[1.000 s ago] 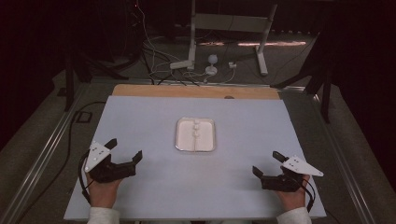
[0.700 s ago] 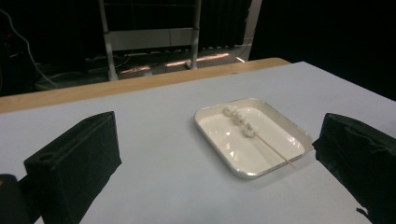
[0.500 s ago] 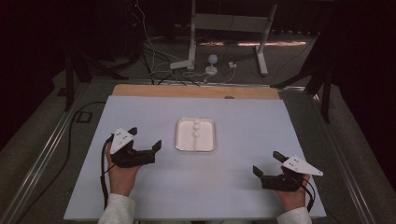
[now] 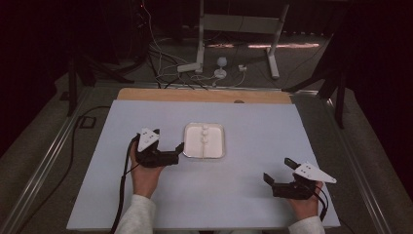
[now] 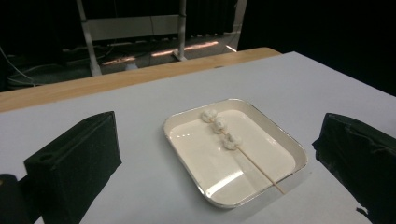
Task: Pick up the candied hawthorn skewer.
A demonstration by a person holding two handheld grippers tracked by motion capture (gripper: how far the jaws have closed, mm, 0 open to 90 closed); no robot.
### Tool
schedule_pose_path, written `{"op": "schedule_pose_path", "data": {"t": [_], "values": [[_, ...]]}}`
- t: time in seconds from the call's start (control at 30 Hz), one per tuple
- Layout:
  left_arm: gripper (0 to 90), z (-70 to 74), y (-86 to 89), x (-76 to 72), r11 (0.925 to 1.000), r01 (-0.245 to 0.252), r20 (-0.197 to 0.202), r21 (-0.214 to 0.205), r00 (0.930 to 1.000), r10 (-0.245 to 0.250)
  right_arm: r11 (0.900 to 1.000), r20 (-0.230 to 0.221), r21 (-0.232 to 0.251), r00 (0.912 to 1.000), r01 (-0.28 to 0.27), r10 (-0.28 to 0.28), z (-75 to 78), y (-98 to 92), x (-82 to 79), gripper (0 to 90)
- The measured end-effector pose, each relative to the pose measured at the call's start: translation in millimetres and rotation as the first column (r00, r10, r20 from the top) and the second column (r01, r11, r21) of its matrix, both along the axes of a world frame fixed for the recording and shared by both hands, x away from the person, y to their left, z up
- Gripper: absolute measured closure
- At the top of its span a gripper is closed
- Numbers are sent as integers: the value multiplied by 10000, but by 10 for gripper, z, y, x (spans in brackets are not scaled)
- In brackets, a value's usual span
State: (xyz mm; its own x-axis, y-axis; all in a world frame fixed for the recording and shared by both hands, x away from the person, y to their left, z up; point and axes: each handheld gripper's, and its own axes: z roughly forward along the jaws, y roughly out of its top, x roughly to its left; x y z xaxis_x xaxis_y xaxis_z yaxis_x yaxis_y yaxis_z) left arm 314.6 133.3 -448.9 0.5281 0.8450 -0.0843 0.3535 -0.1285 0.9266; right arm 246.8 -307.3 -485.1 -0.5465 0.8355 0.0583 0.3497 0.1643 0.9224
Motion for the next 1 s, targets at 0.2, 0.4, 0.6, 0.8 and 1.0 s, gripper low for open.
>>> {"op": "schedule_pose_path", "data": {"t": [0.2, 0.4, 0.6, 0.8, 1.0], "values": [[4, -85, -145, 96, 9997, 93, -285, 243, 9996, -86, 10000, -41, -19, 10000, -3, 3, -2, 3, 3, 0], [4, -184, -305, 207, 9987, 326, -484, 383, 9984, -307, 10000, -93, -48, 10000, 22, -22, -10, -2, 11, 0], [4, -260, -476, 301, 9970, 557, -757, 546, 9958, -515, 9999, -137, -100, 9999, 30, -31, -13, -1, 14, 0], [4, -364, -620, 358, 9969, 408, -1318, 666, 9908, -318, 9999, -148, -115, 9999, -25, 24, -15, 8, 14, 0], [4, -465, -720, 431, 9954, 282, -1910, 919, 9815, -102, 9999, -188, -138, 9998, 0, -2, -18, 6, 17, 0]]}}
